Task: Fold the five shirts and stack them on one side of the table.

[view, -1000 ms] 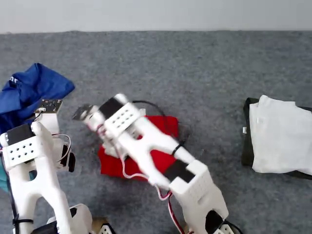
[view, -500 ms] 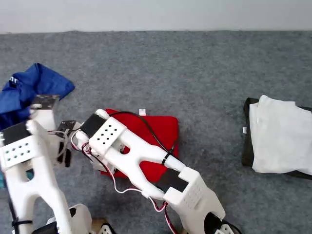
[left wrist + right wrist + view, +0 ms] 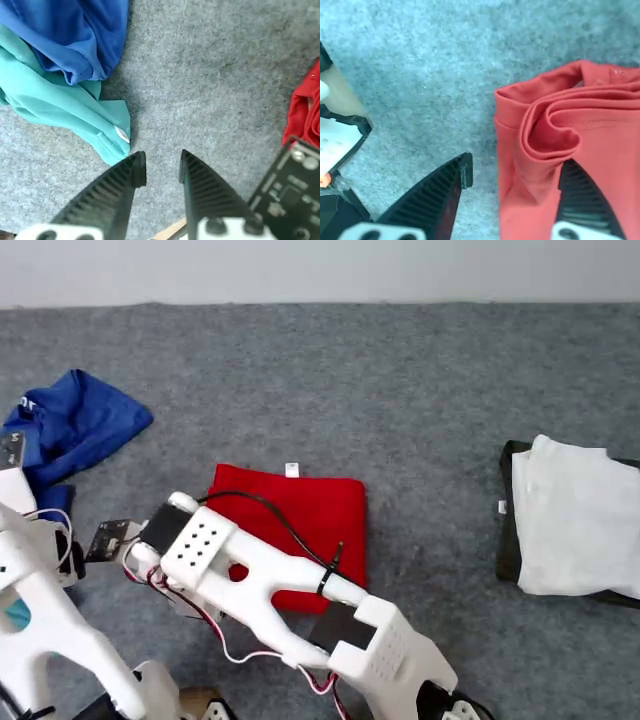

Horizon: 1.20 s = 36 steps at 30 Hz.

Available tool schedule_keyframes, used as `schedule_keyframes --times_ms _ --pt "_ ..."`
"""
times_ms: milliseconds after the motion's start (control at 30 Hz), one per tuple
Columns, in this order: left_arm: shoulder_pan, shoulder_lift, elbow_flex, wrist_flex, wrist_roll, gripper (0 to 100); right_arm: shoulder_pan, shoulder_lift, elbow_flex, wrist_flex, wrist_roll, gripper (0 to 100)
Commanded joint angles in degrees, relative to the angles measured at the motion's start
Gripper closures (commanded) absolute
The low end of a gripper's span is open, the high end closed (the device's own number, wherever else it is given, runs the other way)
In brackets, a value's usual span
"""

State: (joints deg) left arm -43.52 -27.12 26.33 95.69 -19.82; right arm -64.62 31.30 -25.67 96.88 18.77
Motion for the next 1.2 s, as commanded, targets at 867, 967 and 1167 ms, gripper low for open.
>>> schedule_keyframes --times_ms 867,967,1167 --pt "-0.09 -1.58 -11.3 3.43 -0.53 87 4.97 -3.82 -21.1 5.85 0.7 71.8" --pt "-0.09 -1.58 -11.3 3.43 -0.53 87 9.63 -3.21 -21.36 5.85 0.7 71.8" --pt "-0.09 -1.58 -11.12 3.52 -0.44 87 22.11 -0.13 -21.63 5.85 0.79 71.8"
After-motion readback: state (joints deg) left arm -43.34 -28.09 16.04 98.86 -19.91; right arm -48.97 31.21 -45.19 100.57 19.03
